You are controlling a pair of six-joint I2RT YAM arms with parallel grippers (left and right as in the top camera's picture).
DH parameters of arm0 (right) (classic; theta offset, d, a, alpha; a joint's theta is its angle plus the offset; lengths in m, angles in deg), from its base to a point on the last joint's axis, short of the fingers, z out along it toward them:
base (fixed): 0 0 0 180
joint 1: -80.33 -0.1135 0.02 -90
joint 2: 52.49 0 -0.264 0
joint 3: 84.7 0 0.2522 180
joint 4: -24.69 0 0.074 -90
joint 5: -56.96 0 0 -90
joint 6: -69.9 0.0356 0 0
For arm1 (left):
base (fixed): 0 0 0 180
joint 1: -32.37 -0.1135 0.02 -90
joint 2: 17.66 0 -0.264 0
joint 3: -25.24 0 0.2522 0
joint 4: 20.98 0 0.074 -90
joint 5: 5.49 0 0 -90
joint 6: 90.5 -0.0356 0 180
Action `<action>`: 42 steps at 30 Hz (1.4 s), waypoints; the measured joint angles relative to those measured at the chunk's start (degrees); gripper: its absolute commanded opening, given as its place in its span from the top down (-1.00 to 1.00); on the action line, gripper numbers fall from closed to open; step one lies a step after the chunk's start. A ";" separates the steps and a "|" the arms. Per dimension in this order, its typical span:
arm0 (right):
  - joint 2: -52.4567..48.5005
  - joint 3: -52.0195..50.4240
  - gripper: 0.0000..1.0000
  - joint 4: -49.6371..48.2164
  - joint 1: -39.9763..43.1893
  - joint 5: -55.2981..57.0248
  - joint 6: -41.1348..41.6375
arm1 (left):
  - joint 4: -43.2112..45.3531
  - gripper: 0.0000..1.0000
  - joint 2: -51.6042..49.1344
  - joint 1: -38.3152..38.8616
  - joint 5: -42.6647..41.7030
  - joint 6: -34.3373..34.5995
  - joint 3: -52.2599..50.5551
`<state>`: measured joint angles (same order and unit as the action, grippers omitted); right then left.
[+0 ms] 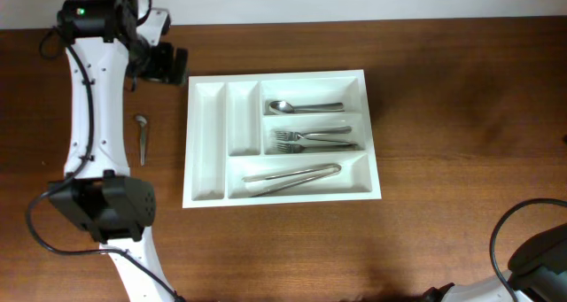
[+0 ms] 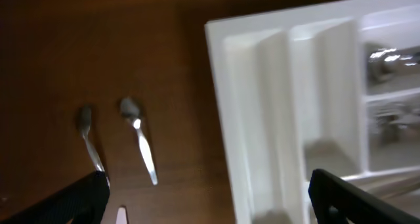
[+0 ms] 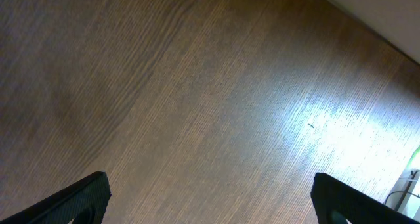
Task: Pack container
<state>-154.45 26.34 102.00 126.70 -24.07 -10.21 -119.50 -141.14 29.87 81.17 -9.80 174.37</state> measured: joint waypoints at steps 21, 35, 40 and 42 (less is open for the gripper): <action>0.00 0.00 -0.97 0.00 0.00 0.00 0.02 | 16.46 -0.98 0.00 -6.49 4.07 6.95 -24.72; 0.00 0.00 -0.97 0.00 0.00 0.00 0.00 | 20.44 -0.99 0.00 -9.88 4.44 6.78 -31.36; 0.00 0.00 -0.97 -0.02 0.00 0.00 0.02 | 23.45 -0.98 0.00 -9.90 4.44 6.75 -33.83; 0.00 0.00 -0.97 -0.02 0.00 0.00 0.00 | 24.65 -0.99 0.00 -9.90 4.44 6.73 -34.71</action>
<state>-154.45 26.34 101.98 126.70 -24.07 -10.21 -94.84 -141.14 19.96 85.61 -3.07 139.66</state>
